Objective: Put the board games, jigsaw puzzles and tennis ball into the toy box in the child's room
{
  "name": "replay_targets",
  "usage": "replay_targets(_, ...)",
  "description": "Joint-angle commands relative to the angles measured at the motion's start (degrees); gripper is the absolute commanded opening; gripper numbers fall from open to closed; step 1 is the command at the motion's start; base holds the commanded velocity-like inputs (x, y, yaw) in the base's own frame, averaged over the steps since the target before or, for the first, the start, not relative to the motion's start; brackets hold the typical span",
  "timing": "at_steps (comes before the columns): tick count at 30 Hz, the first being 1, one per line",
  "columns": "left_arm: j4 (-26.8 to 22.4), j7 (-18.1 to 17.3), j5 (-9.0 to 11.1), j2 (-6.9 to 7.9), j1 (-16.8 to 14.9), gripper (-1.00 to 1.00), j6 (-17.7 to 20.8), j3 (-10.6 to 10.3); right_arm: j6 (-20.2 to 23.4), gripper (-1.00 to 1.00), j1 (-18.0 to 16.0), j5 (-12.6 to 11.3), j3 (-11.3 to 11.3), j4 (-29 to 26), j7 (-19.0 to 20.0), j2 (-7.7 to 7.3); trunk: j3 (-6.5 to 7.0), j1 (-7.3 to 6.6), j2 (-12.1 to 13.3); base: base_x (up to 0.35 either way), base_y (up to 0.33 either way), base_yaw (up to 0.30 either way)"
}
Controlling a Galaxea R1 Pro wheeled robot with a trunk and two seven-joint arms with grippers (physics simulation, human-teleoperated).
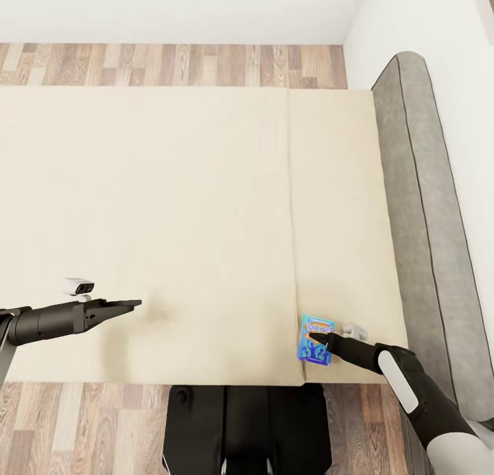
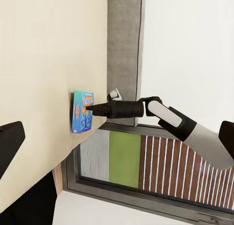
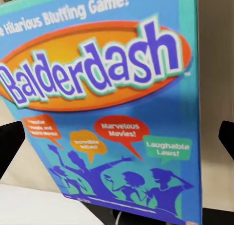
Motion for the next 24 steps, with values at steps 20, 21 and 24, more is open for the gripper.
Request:
replay_targets(20, -0.01, -0.23, -0.04, 0.02, 0.00, 1.00, 0.61, -0.01, 0.28, 1.00, -0.01, -0.10, -0.02, -0.03, 0.08, -0.02, -1.23, 0.03, -0.09, 0.000, 0.000, 0.000)
replay_targets(21, -0.01, -0.23, -0.04, 0.02, 0.00, 1.00, 0.61, -0.01, 0.28, 1.00, -0.01, -0.09, -0.02, -0.03, 0.08, -0.02, -1.23, 0.03, -0.09, 0.000, 0.000, 0.000)
replay_targets(24, -0.01, -0.23, -0.04, 0.02, -0.01, 1.00, 0.61, -0.01, 0.28, 1.00, -0.01, -0.11, -0.02, -0.03, 0.08, -0.02, -1.24, 0.03, -0.09, 0.000, 0.000, 0.000)
